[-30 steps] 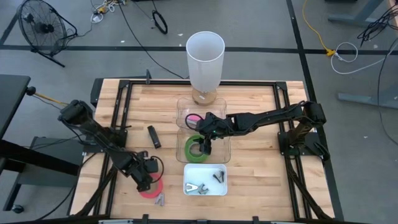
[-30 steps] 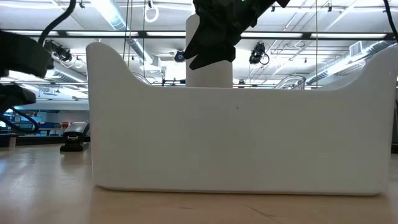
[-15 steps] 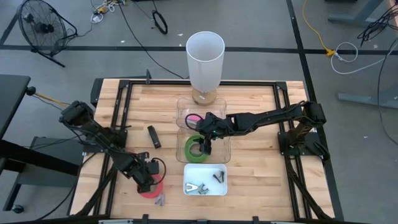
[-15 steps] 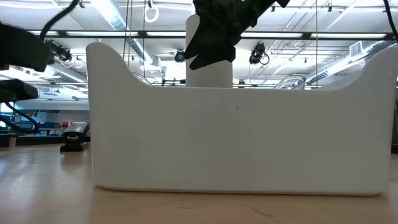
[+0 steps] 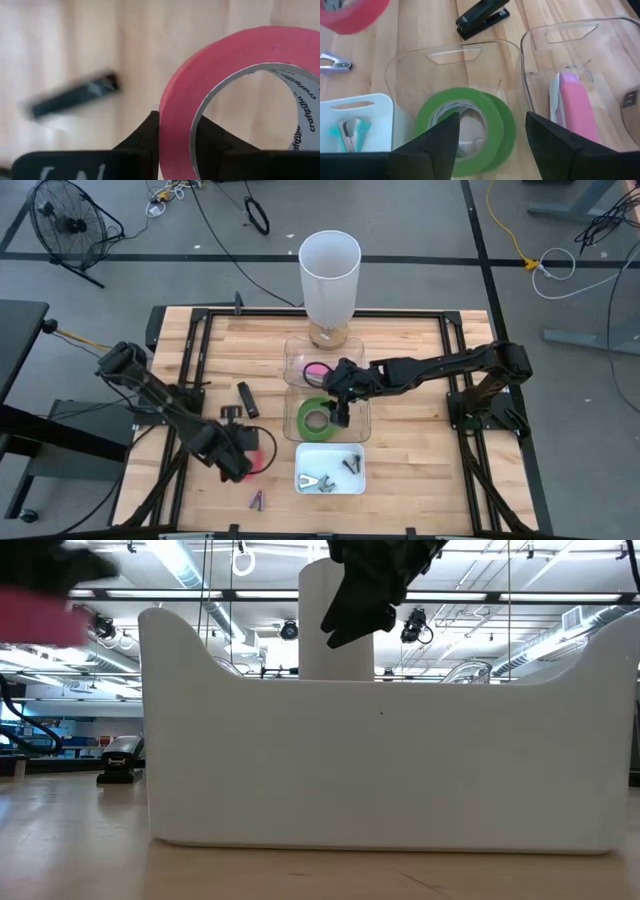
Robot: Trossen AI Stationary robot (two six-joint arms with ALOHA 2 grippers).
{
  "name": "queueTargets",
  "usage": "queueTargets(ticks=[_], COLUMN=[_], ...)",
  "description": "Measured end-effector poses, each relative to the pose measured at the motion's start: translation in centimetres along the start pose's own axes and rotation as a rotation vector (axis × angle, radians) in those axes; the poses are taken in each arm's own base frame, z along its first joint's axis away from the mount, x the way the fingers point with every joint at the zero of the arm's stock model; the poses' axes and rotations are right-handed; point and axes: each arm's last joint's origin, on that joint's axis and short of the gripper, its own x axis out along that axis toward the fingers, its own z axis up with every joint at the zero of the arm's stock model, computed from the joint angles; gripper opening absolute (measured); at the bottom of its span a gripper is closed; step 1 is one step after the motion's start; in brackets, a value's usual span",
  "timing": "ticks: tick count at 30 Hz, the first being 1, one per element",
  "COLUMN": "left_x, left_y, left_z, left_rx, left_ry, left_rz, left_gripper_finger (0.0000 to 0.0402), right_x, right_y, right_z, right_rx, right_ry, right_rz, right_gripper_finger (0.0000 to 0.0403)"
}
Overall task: Pick and place Stapler, Stapler remover, tape
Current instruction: Put the pink tape into the bottom transparent bin
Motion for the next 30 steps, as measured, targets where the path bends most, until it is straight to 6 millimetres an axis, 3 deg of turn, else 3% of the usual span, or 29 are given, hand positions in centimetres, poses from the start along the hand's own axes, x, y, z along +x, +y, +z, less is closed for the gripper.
queueTargets(ticks=[4,8,15,21,25,30], left_x=[-3.3,-4.6,-2.5,-1.4,0.7,3.8], left_y=[1.8,4.2,9.8,13.5,14.7,14.2], left_z=[2.8,5.7,9.9,12.3,13.4,14.9], left_rx=[0.066,0.128,0.129,0.077,0.049,0.054], left_ry=[-0.114,-0.212,-0.295,-0.395,-0.373,-0.338], left_rz=[0.073,0.113,0.076,0.028,-0.055,-0.08], left_gripper_finger=[0.0083,0.0083,0.0083,0.0083,0.0083,0.0083], right_x=[-0.8,-1.4,-2.3,-3.3,-3.6,-3.7], right_y=[-0.1,-0.2,-0.3,-0.5,-0.5,-0.6], right_z=[-0.1,-0.4,-0.5,-0.8,-0.9,-1.2], right_rx=[-0.001,0.007,0.039,0.036,0.034,0.031], right_ry=[0.018,0.044,0.064,0.09,0.105,0.13], right_rz=[-0.003,-0.008,-0.012,-0.017,-0.02,-0.025], right_gripper_finger=[0.0228,0.0228,0.0228,0.0228,0.0228,0.0228])
